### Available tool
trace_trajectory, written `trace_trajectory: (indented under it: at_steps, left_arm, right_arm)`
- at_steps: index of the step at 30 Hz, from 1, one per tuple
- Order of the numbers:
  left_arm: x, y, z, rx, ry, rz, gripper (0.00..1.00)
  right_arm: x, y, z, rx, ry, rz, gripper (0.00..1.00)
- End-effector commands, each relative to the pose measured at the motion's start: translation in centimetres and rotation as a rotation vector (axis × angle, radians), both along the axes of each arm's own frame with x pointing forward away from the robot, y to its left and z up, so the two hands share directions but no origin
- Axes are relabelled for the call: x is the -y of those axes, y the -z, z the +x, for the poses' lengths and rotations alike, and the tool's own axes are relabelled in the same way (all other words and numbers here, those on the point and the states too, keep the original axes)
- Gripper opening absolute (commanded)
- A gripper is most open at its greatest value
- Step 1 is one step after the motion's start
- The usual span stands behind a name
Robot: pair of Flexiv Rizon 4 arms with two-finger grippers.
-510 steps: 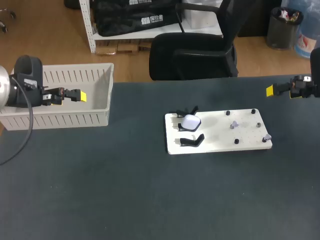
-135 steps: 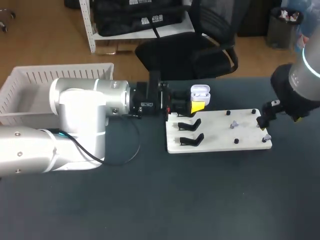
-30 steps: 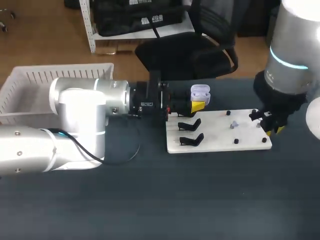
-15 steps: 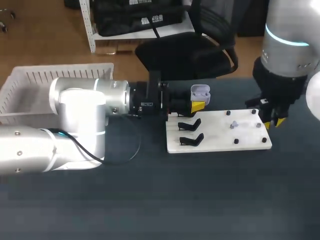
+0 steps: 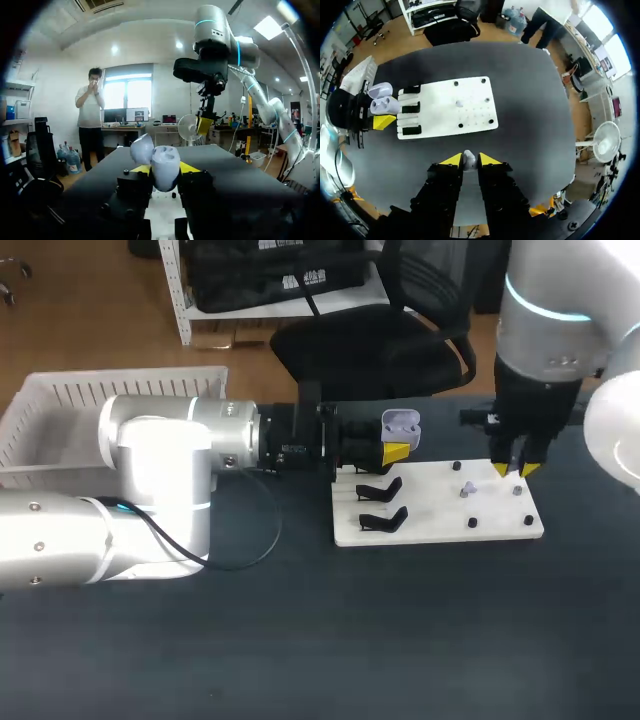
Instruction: Pick up each earbud case from the left stands, insert the matching earbuds, close the lid, and place the case in the box.
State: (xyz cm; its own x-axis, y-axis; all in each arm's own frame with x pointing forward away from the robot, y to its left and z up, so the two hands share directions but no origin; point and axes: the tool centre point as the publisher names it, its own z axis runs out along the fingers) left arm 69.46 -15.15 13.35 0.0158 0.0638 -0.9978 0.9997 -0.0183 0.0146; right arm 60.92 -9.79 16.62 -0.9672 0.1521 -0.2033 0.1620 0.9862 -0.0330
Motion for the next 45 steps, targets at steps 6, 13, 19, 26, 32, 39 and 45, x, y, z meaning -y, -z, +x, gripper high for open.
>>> trace_trajectory:
  at_steps: [6, 13, 19, 26, 32, 39, 45]
  left_arm:
    - [0.0, 0.1, -0.1, 0.003, -0.006, -0.004, 0.00]
    - [0.0, 0.1, -0.1, 0.003, -0.006, -0.004, 0.00]
    - [0.0, 0.1, -0.1, 0.003, -0.006, -0.004, 0.00]
    - [0.0, 0.1, -0.1, 0.003, -0.006, -0.004, 0.00]
    - [0.0, 0.1, -0.1, 0.003, -0.006, -0.004, 0.00]
    - [0.0, 0.1, -0.1, 0.003, -0.006, -0.004, 0.00]
    - [0.0, 0.1, -0.1, 0.003, -0.006, -0.004, 0.00]
  right_arm:
    - [-1.1, -0.2, -0.4, 0.140, 0.737, 0.092, 0.00]
    - [-1.5, -0.5, -0.4, 0.149, 0.735, 0.084, 0.00]
    - [-1.5, -0.5, -0.4, 0.149, 0.735, 0.084, 0.00]
    - [-2.9, -1.2, 0.2, 0.135, 0.738, 0.067, 0.00]
    - [-4.7, -2.8, 1.3, 0.108, 0.702, 0.058, 0.00]
    - [-6.3, -4.2, 3.2, 0.096, 0.641, 0.038, 0.00]
    - [-7.8, -4.5, 4.5, 0.109, 0.584, 0.049, 0.00]
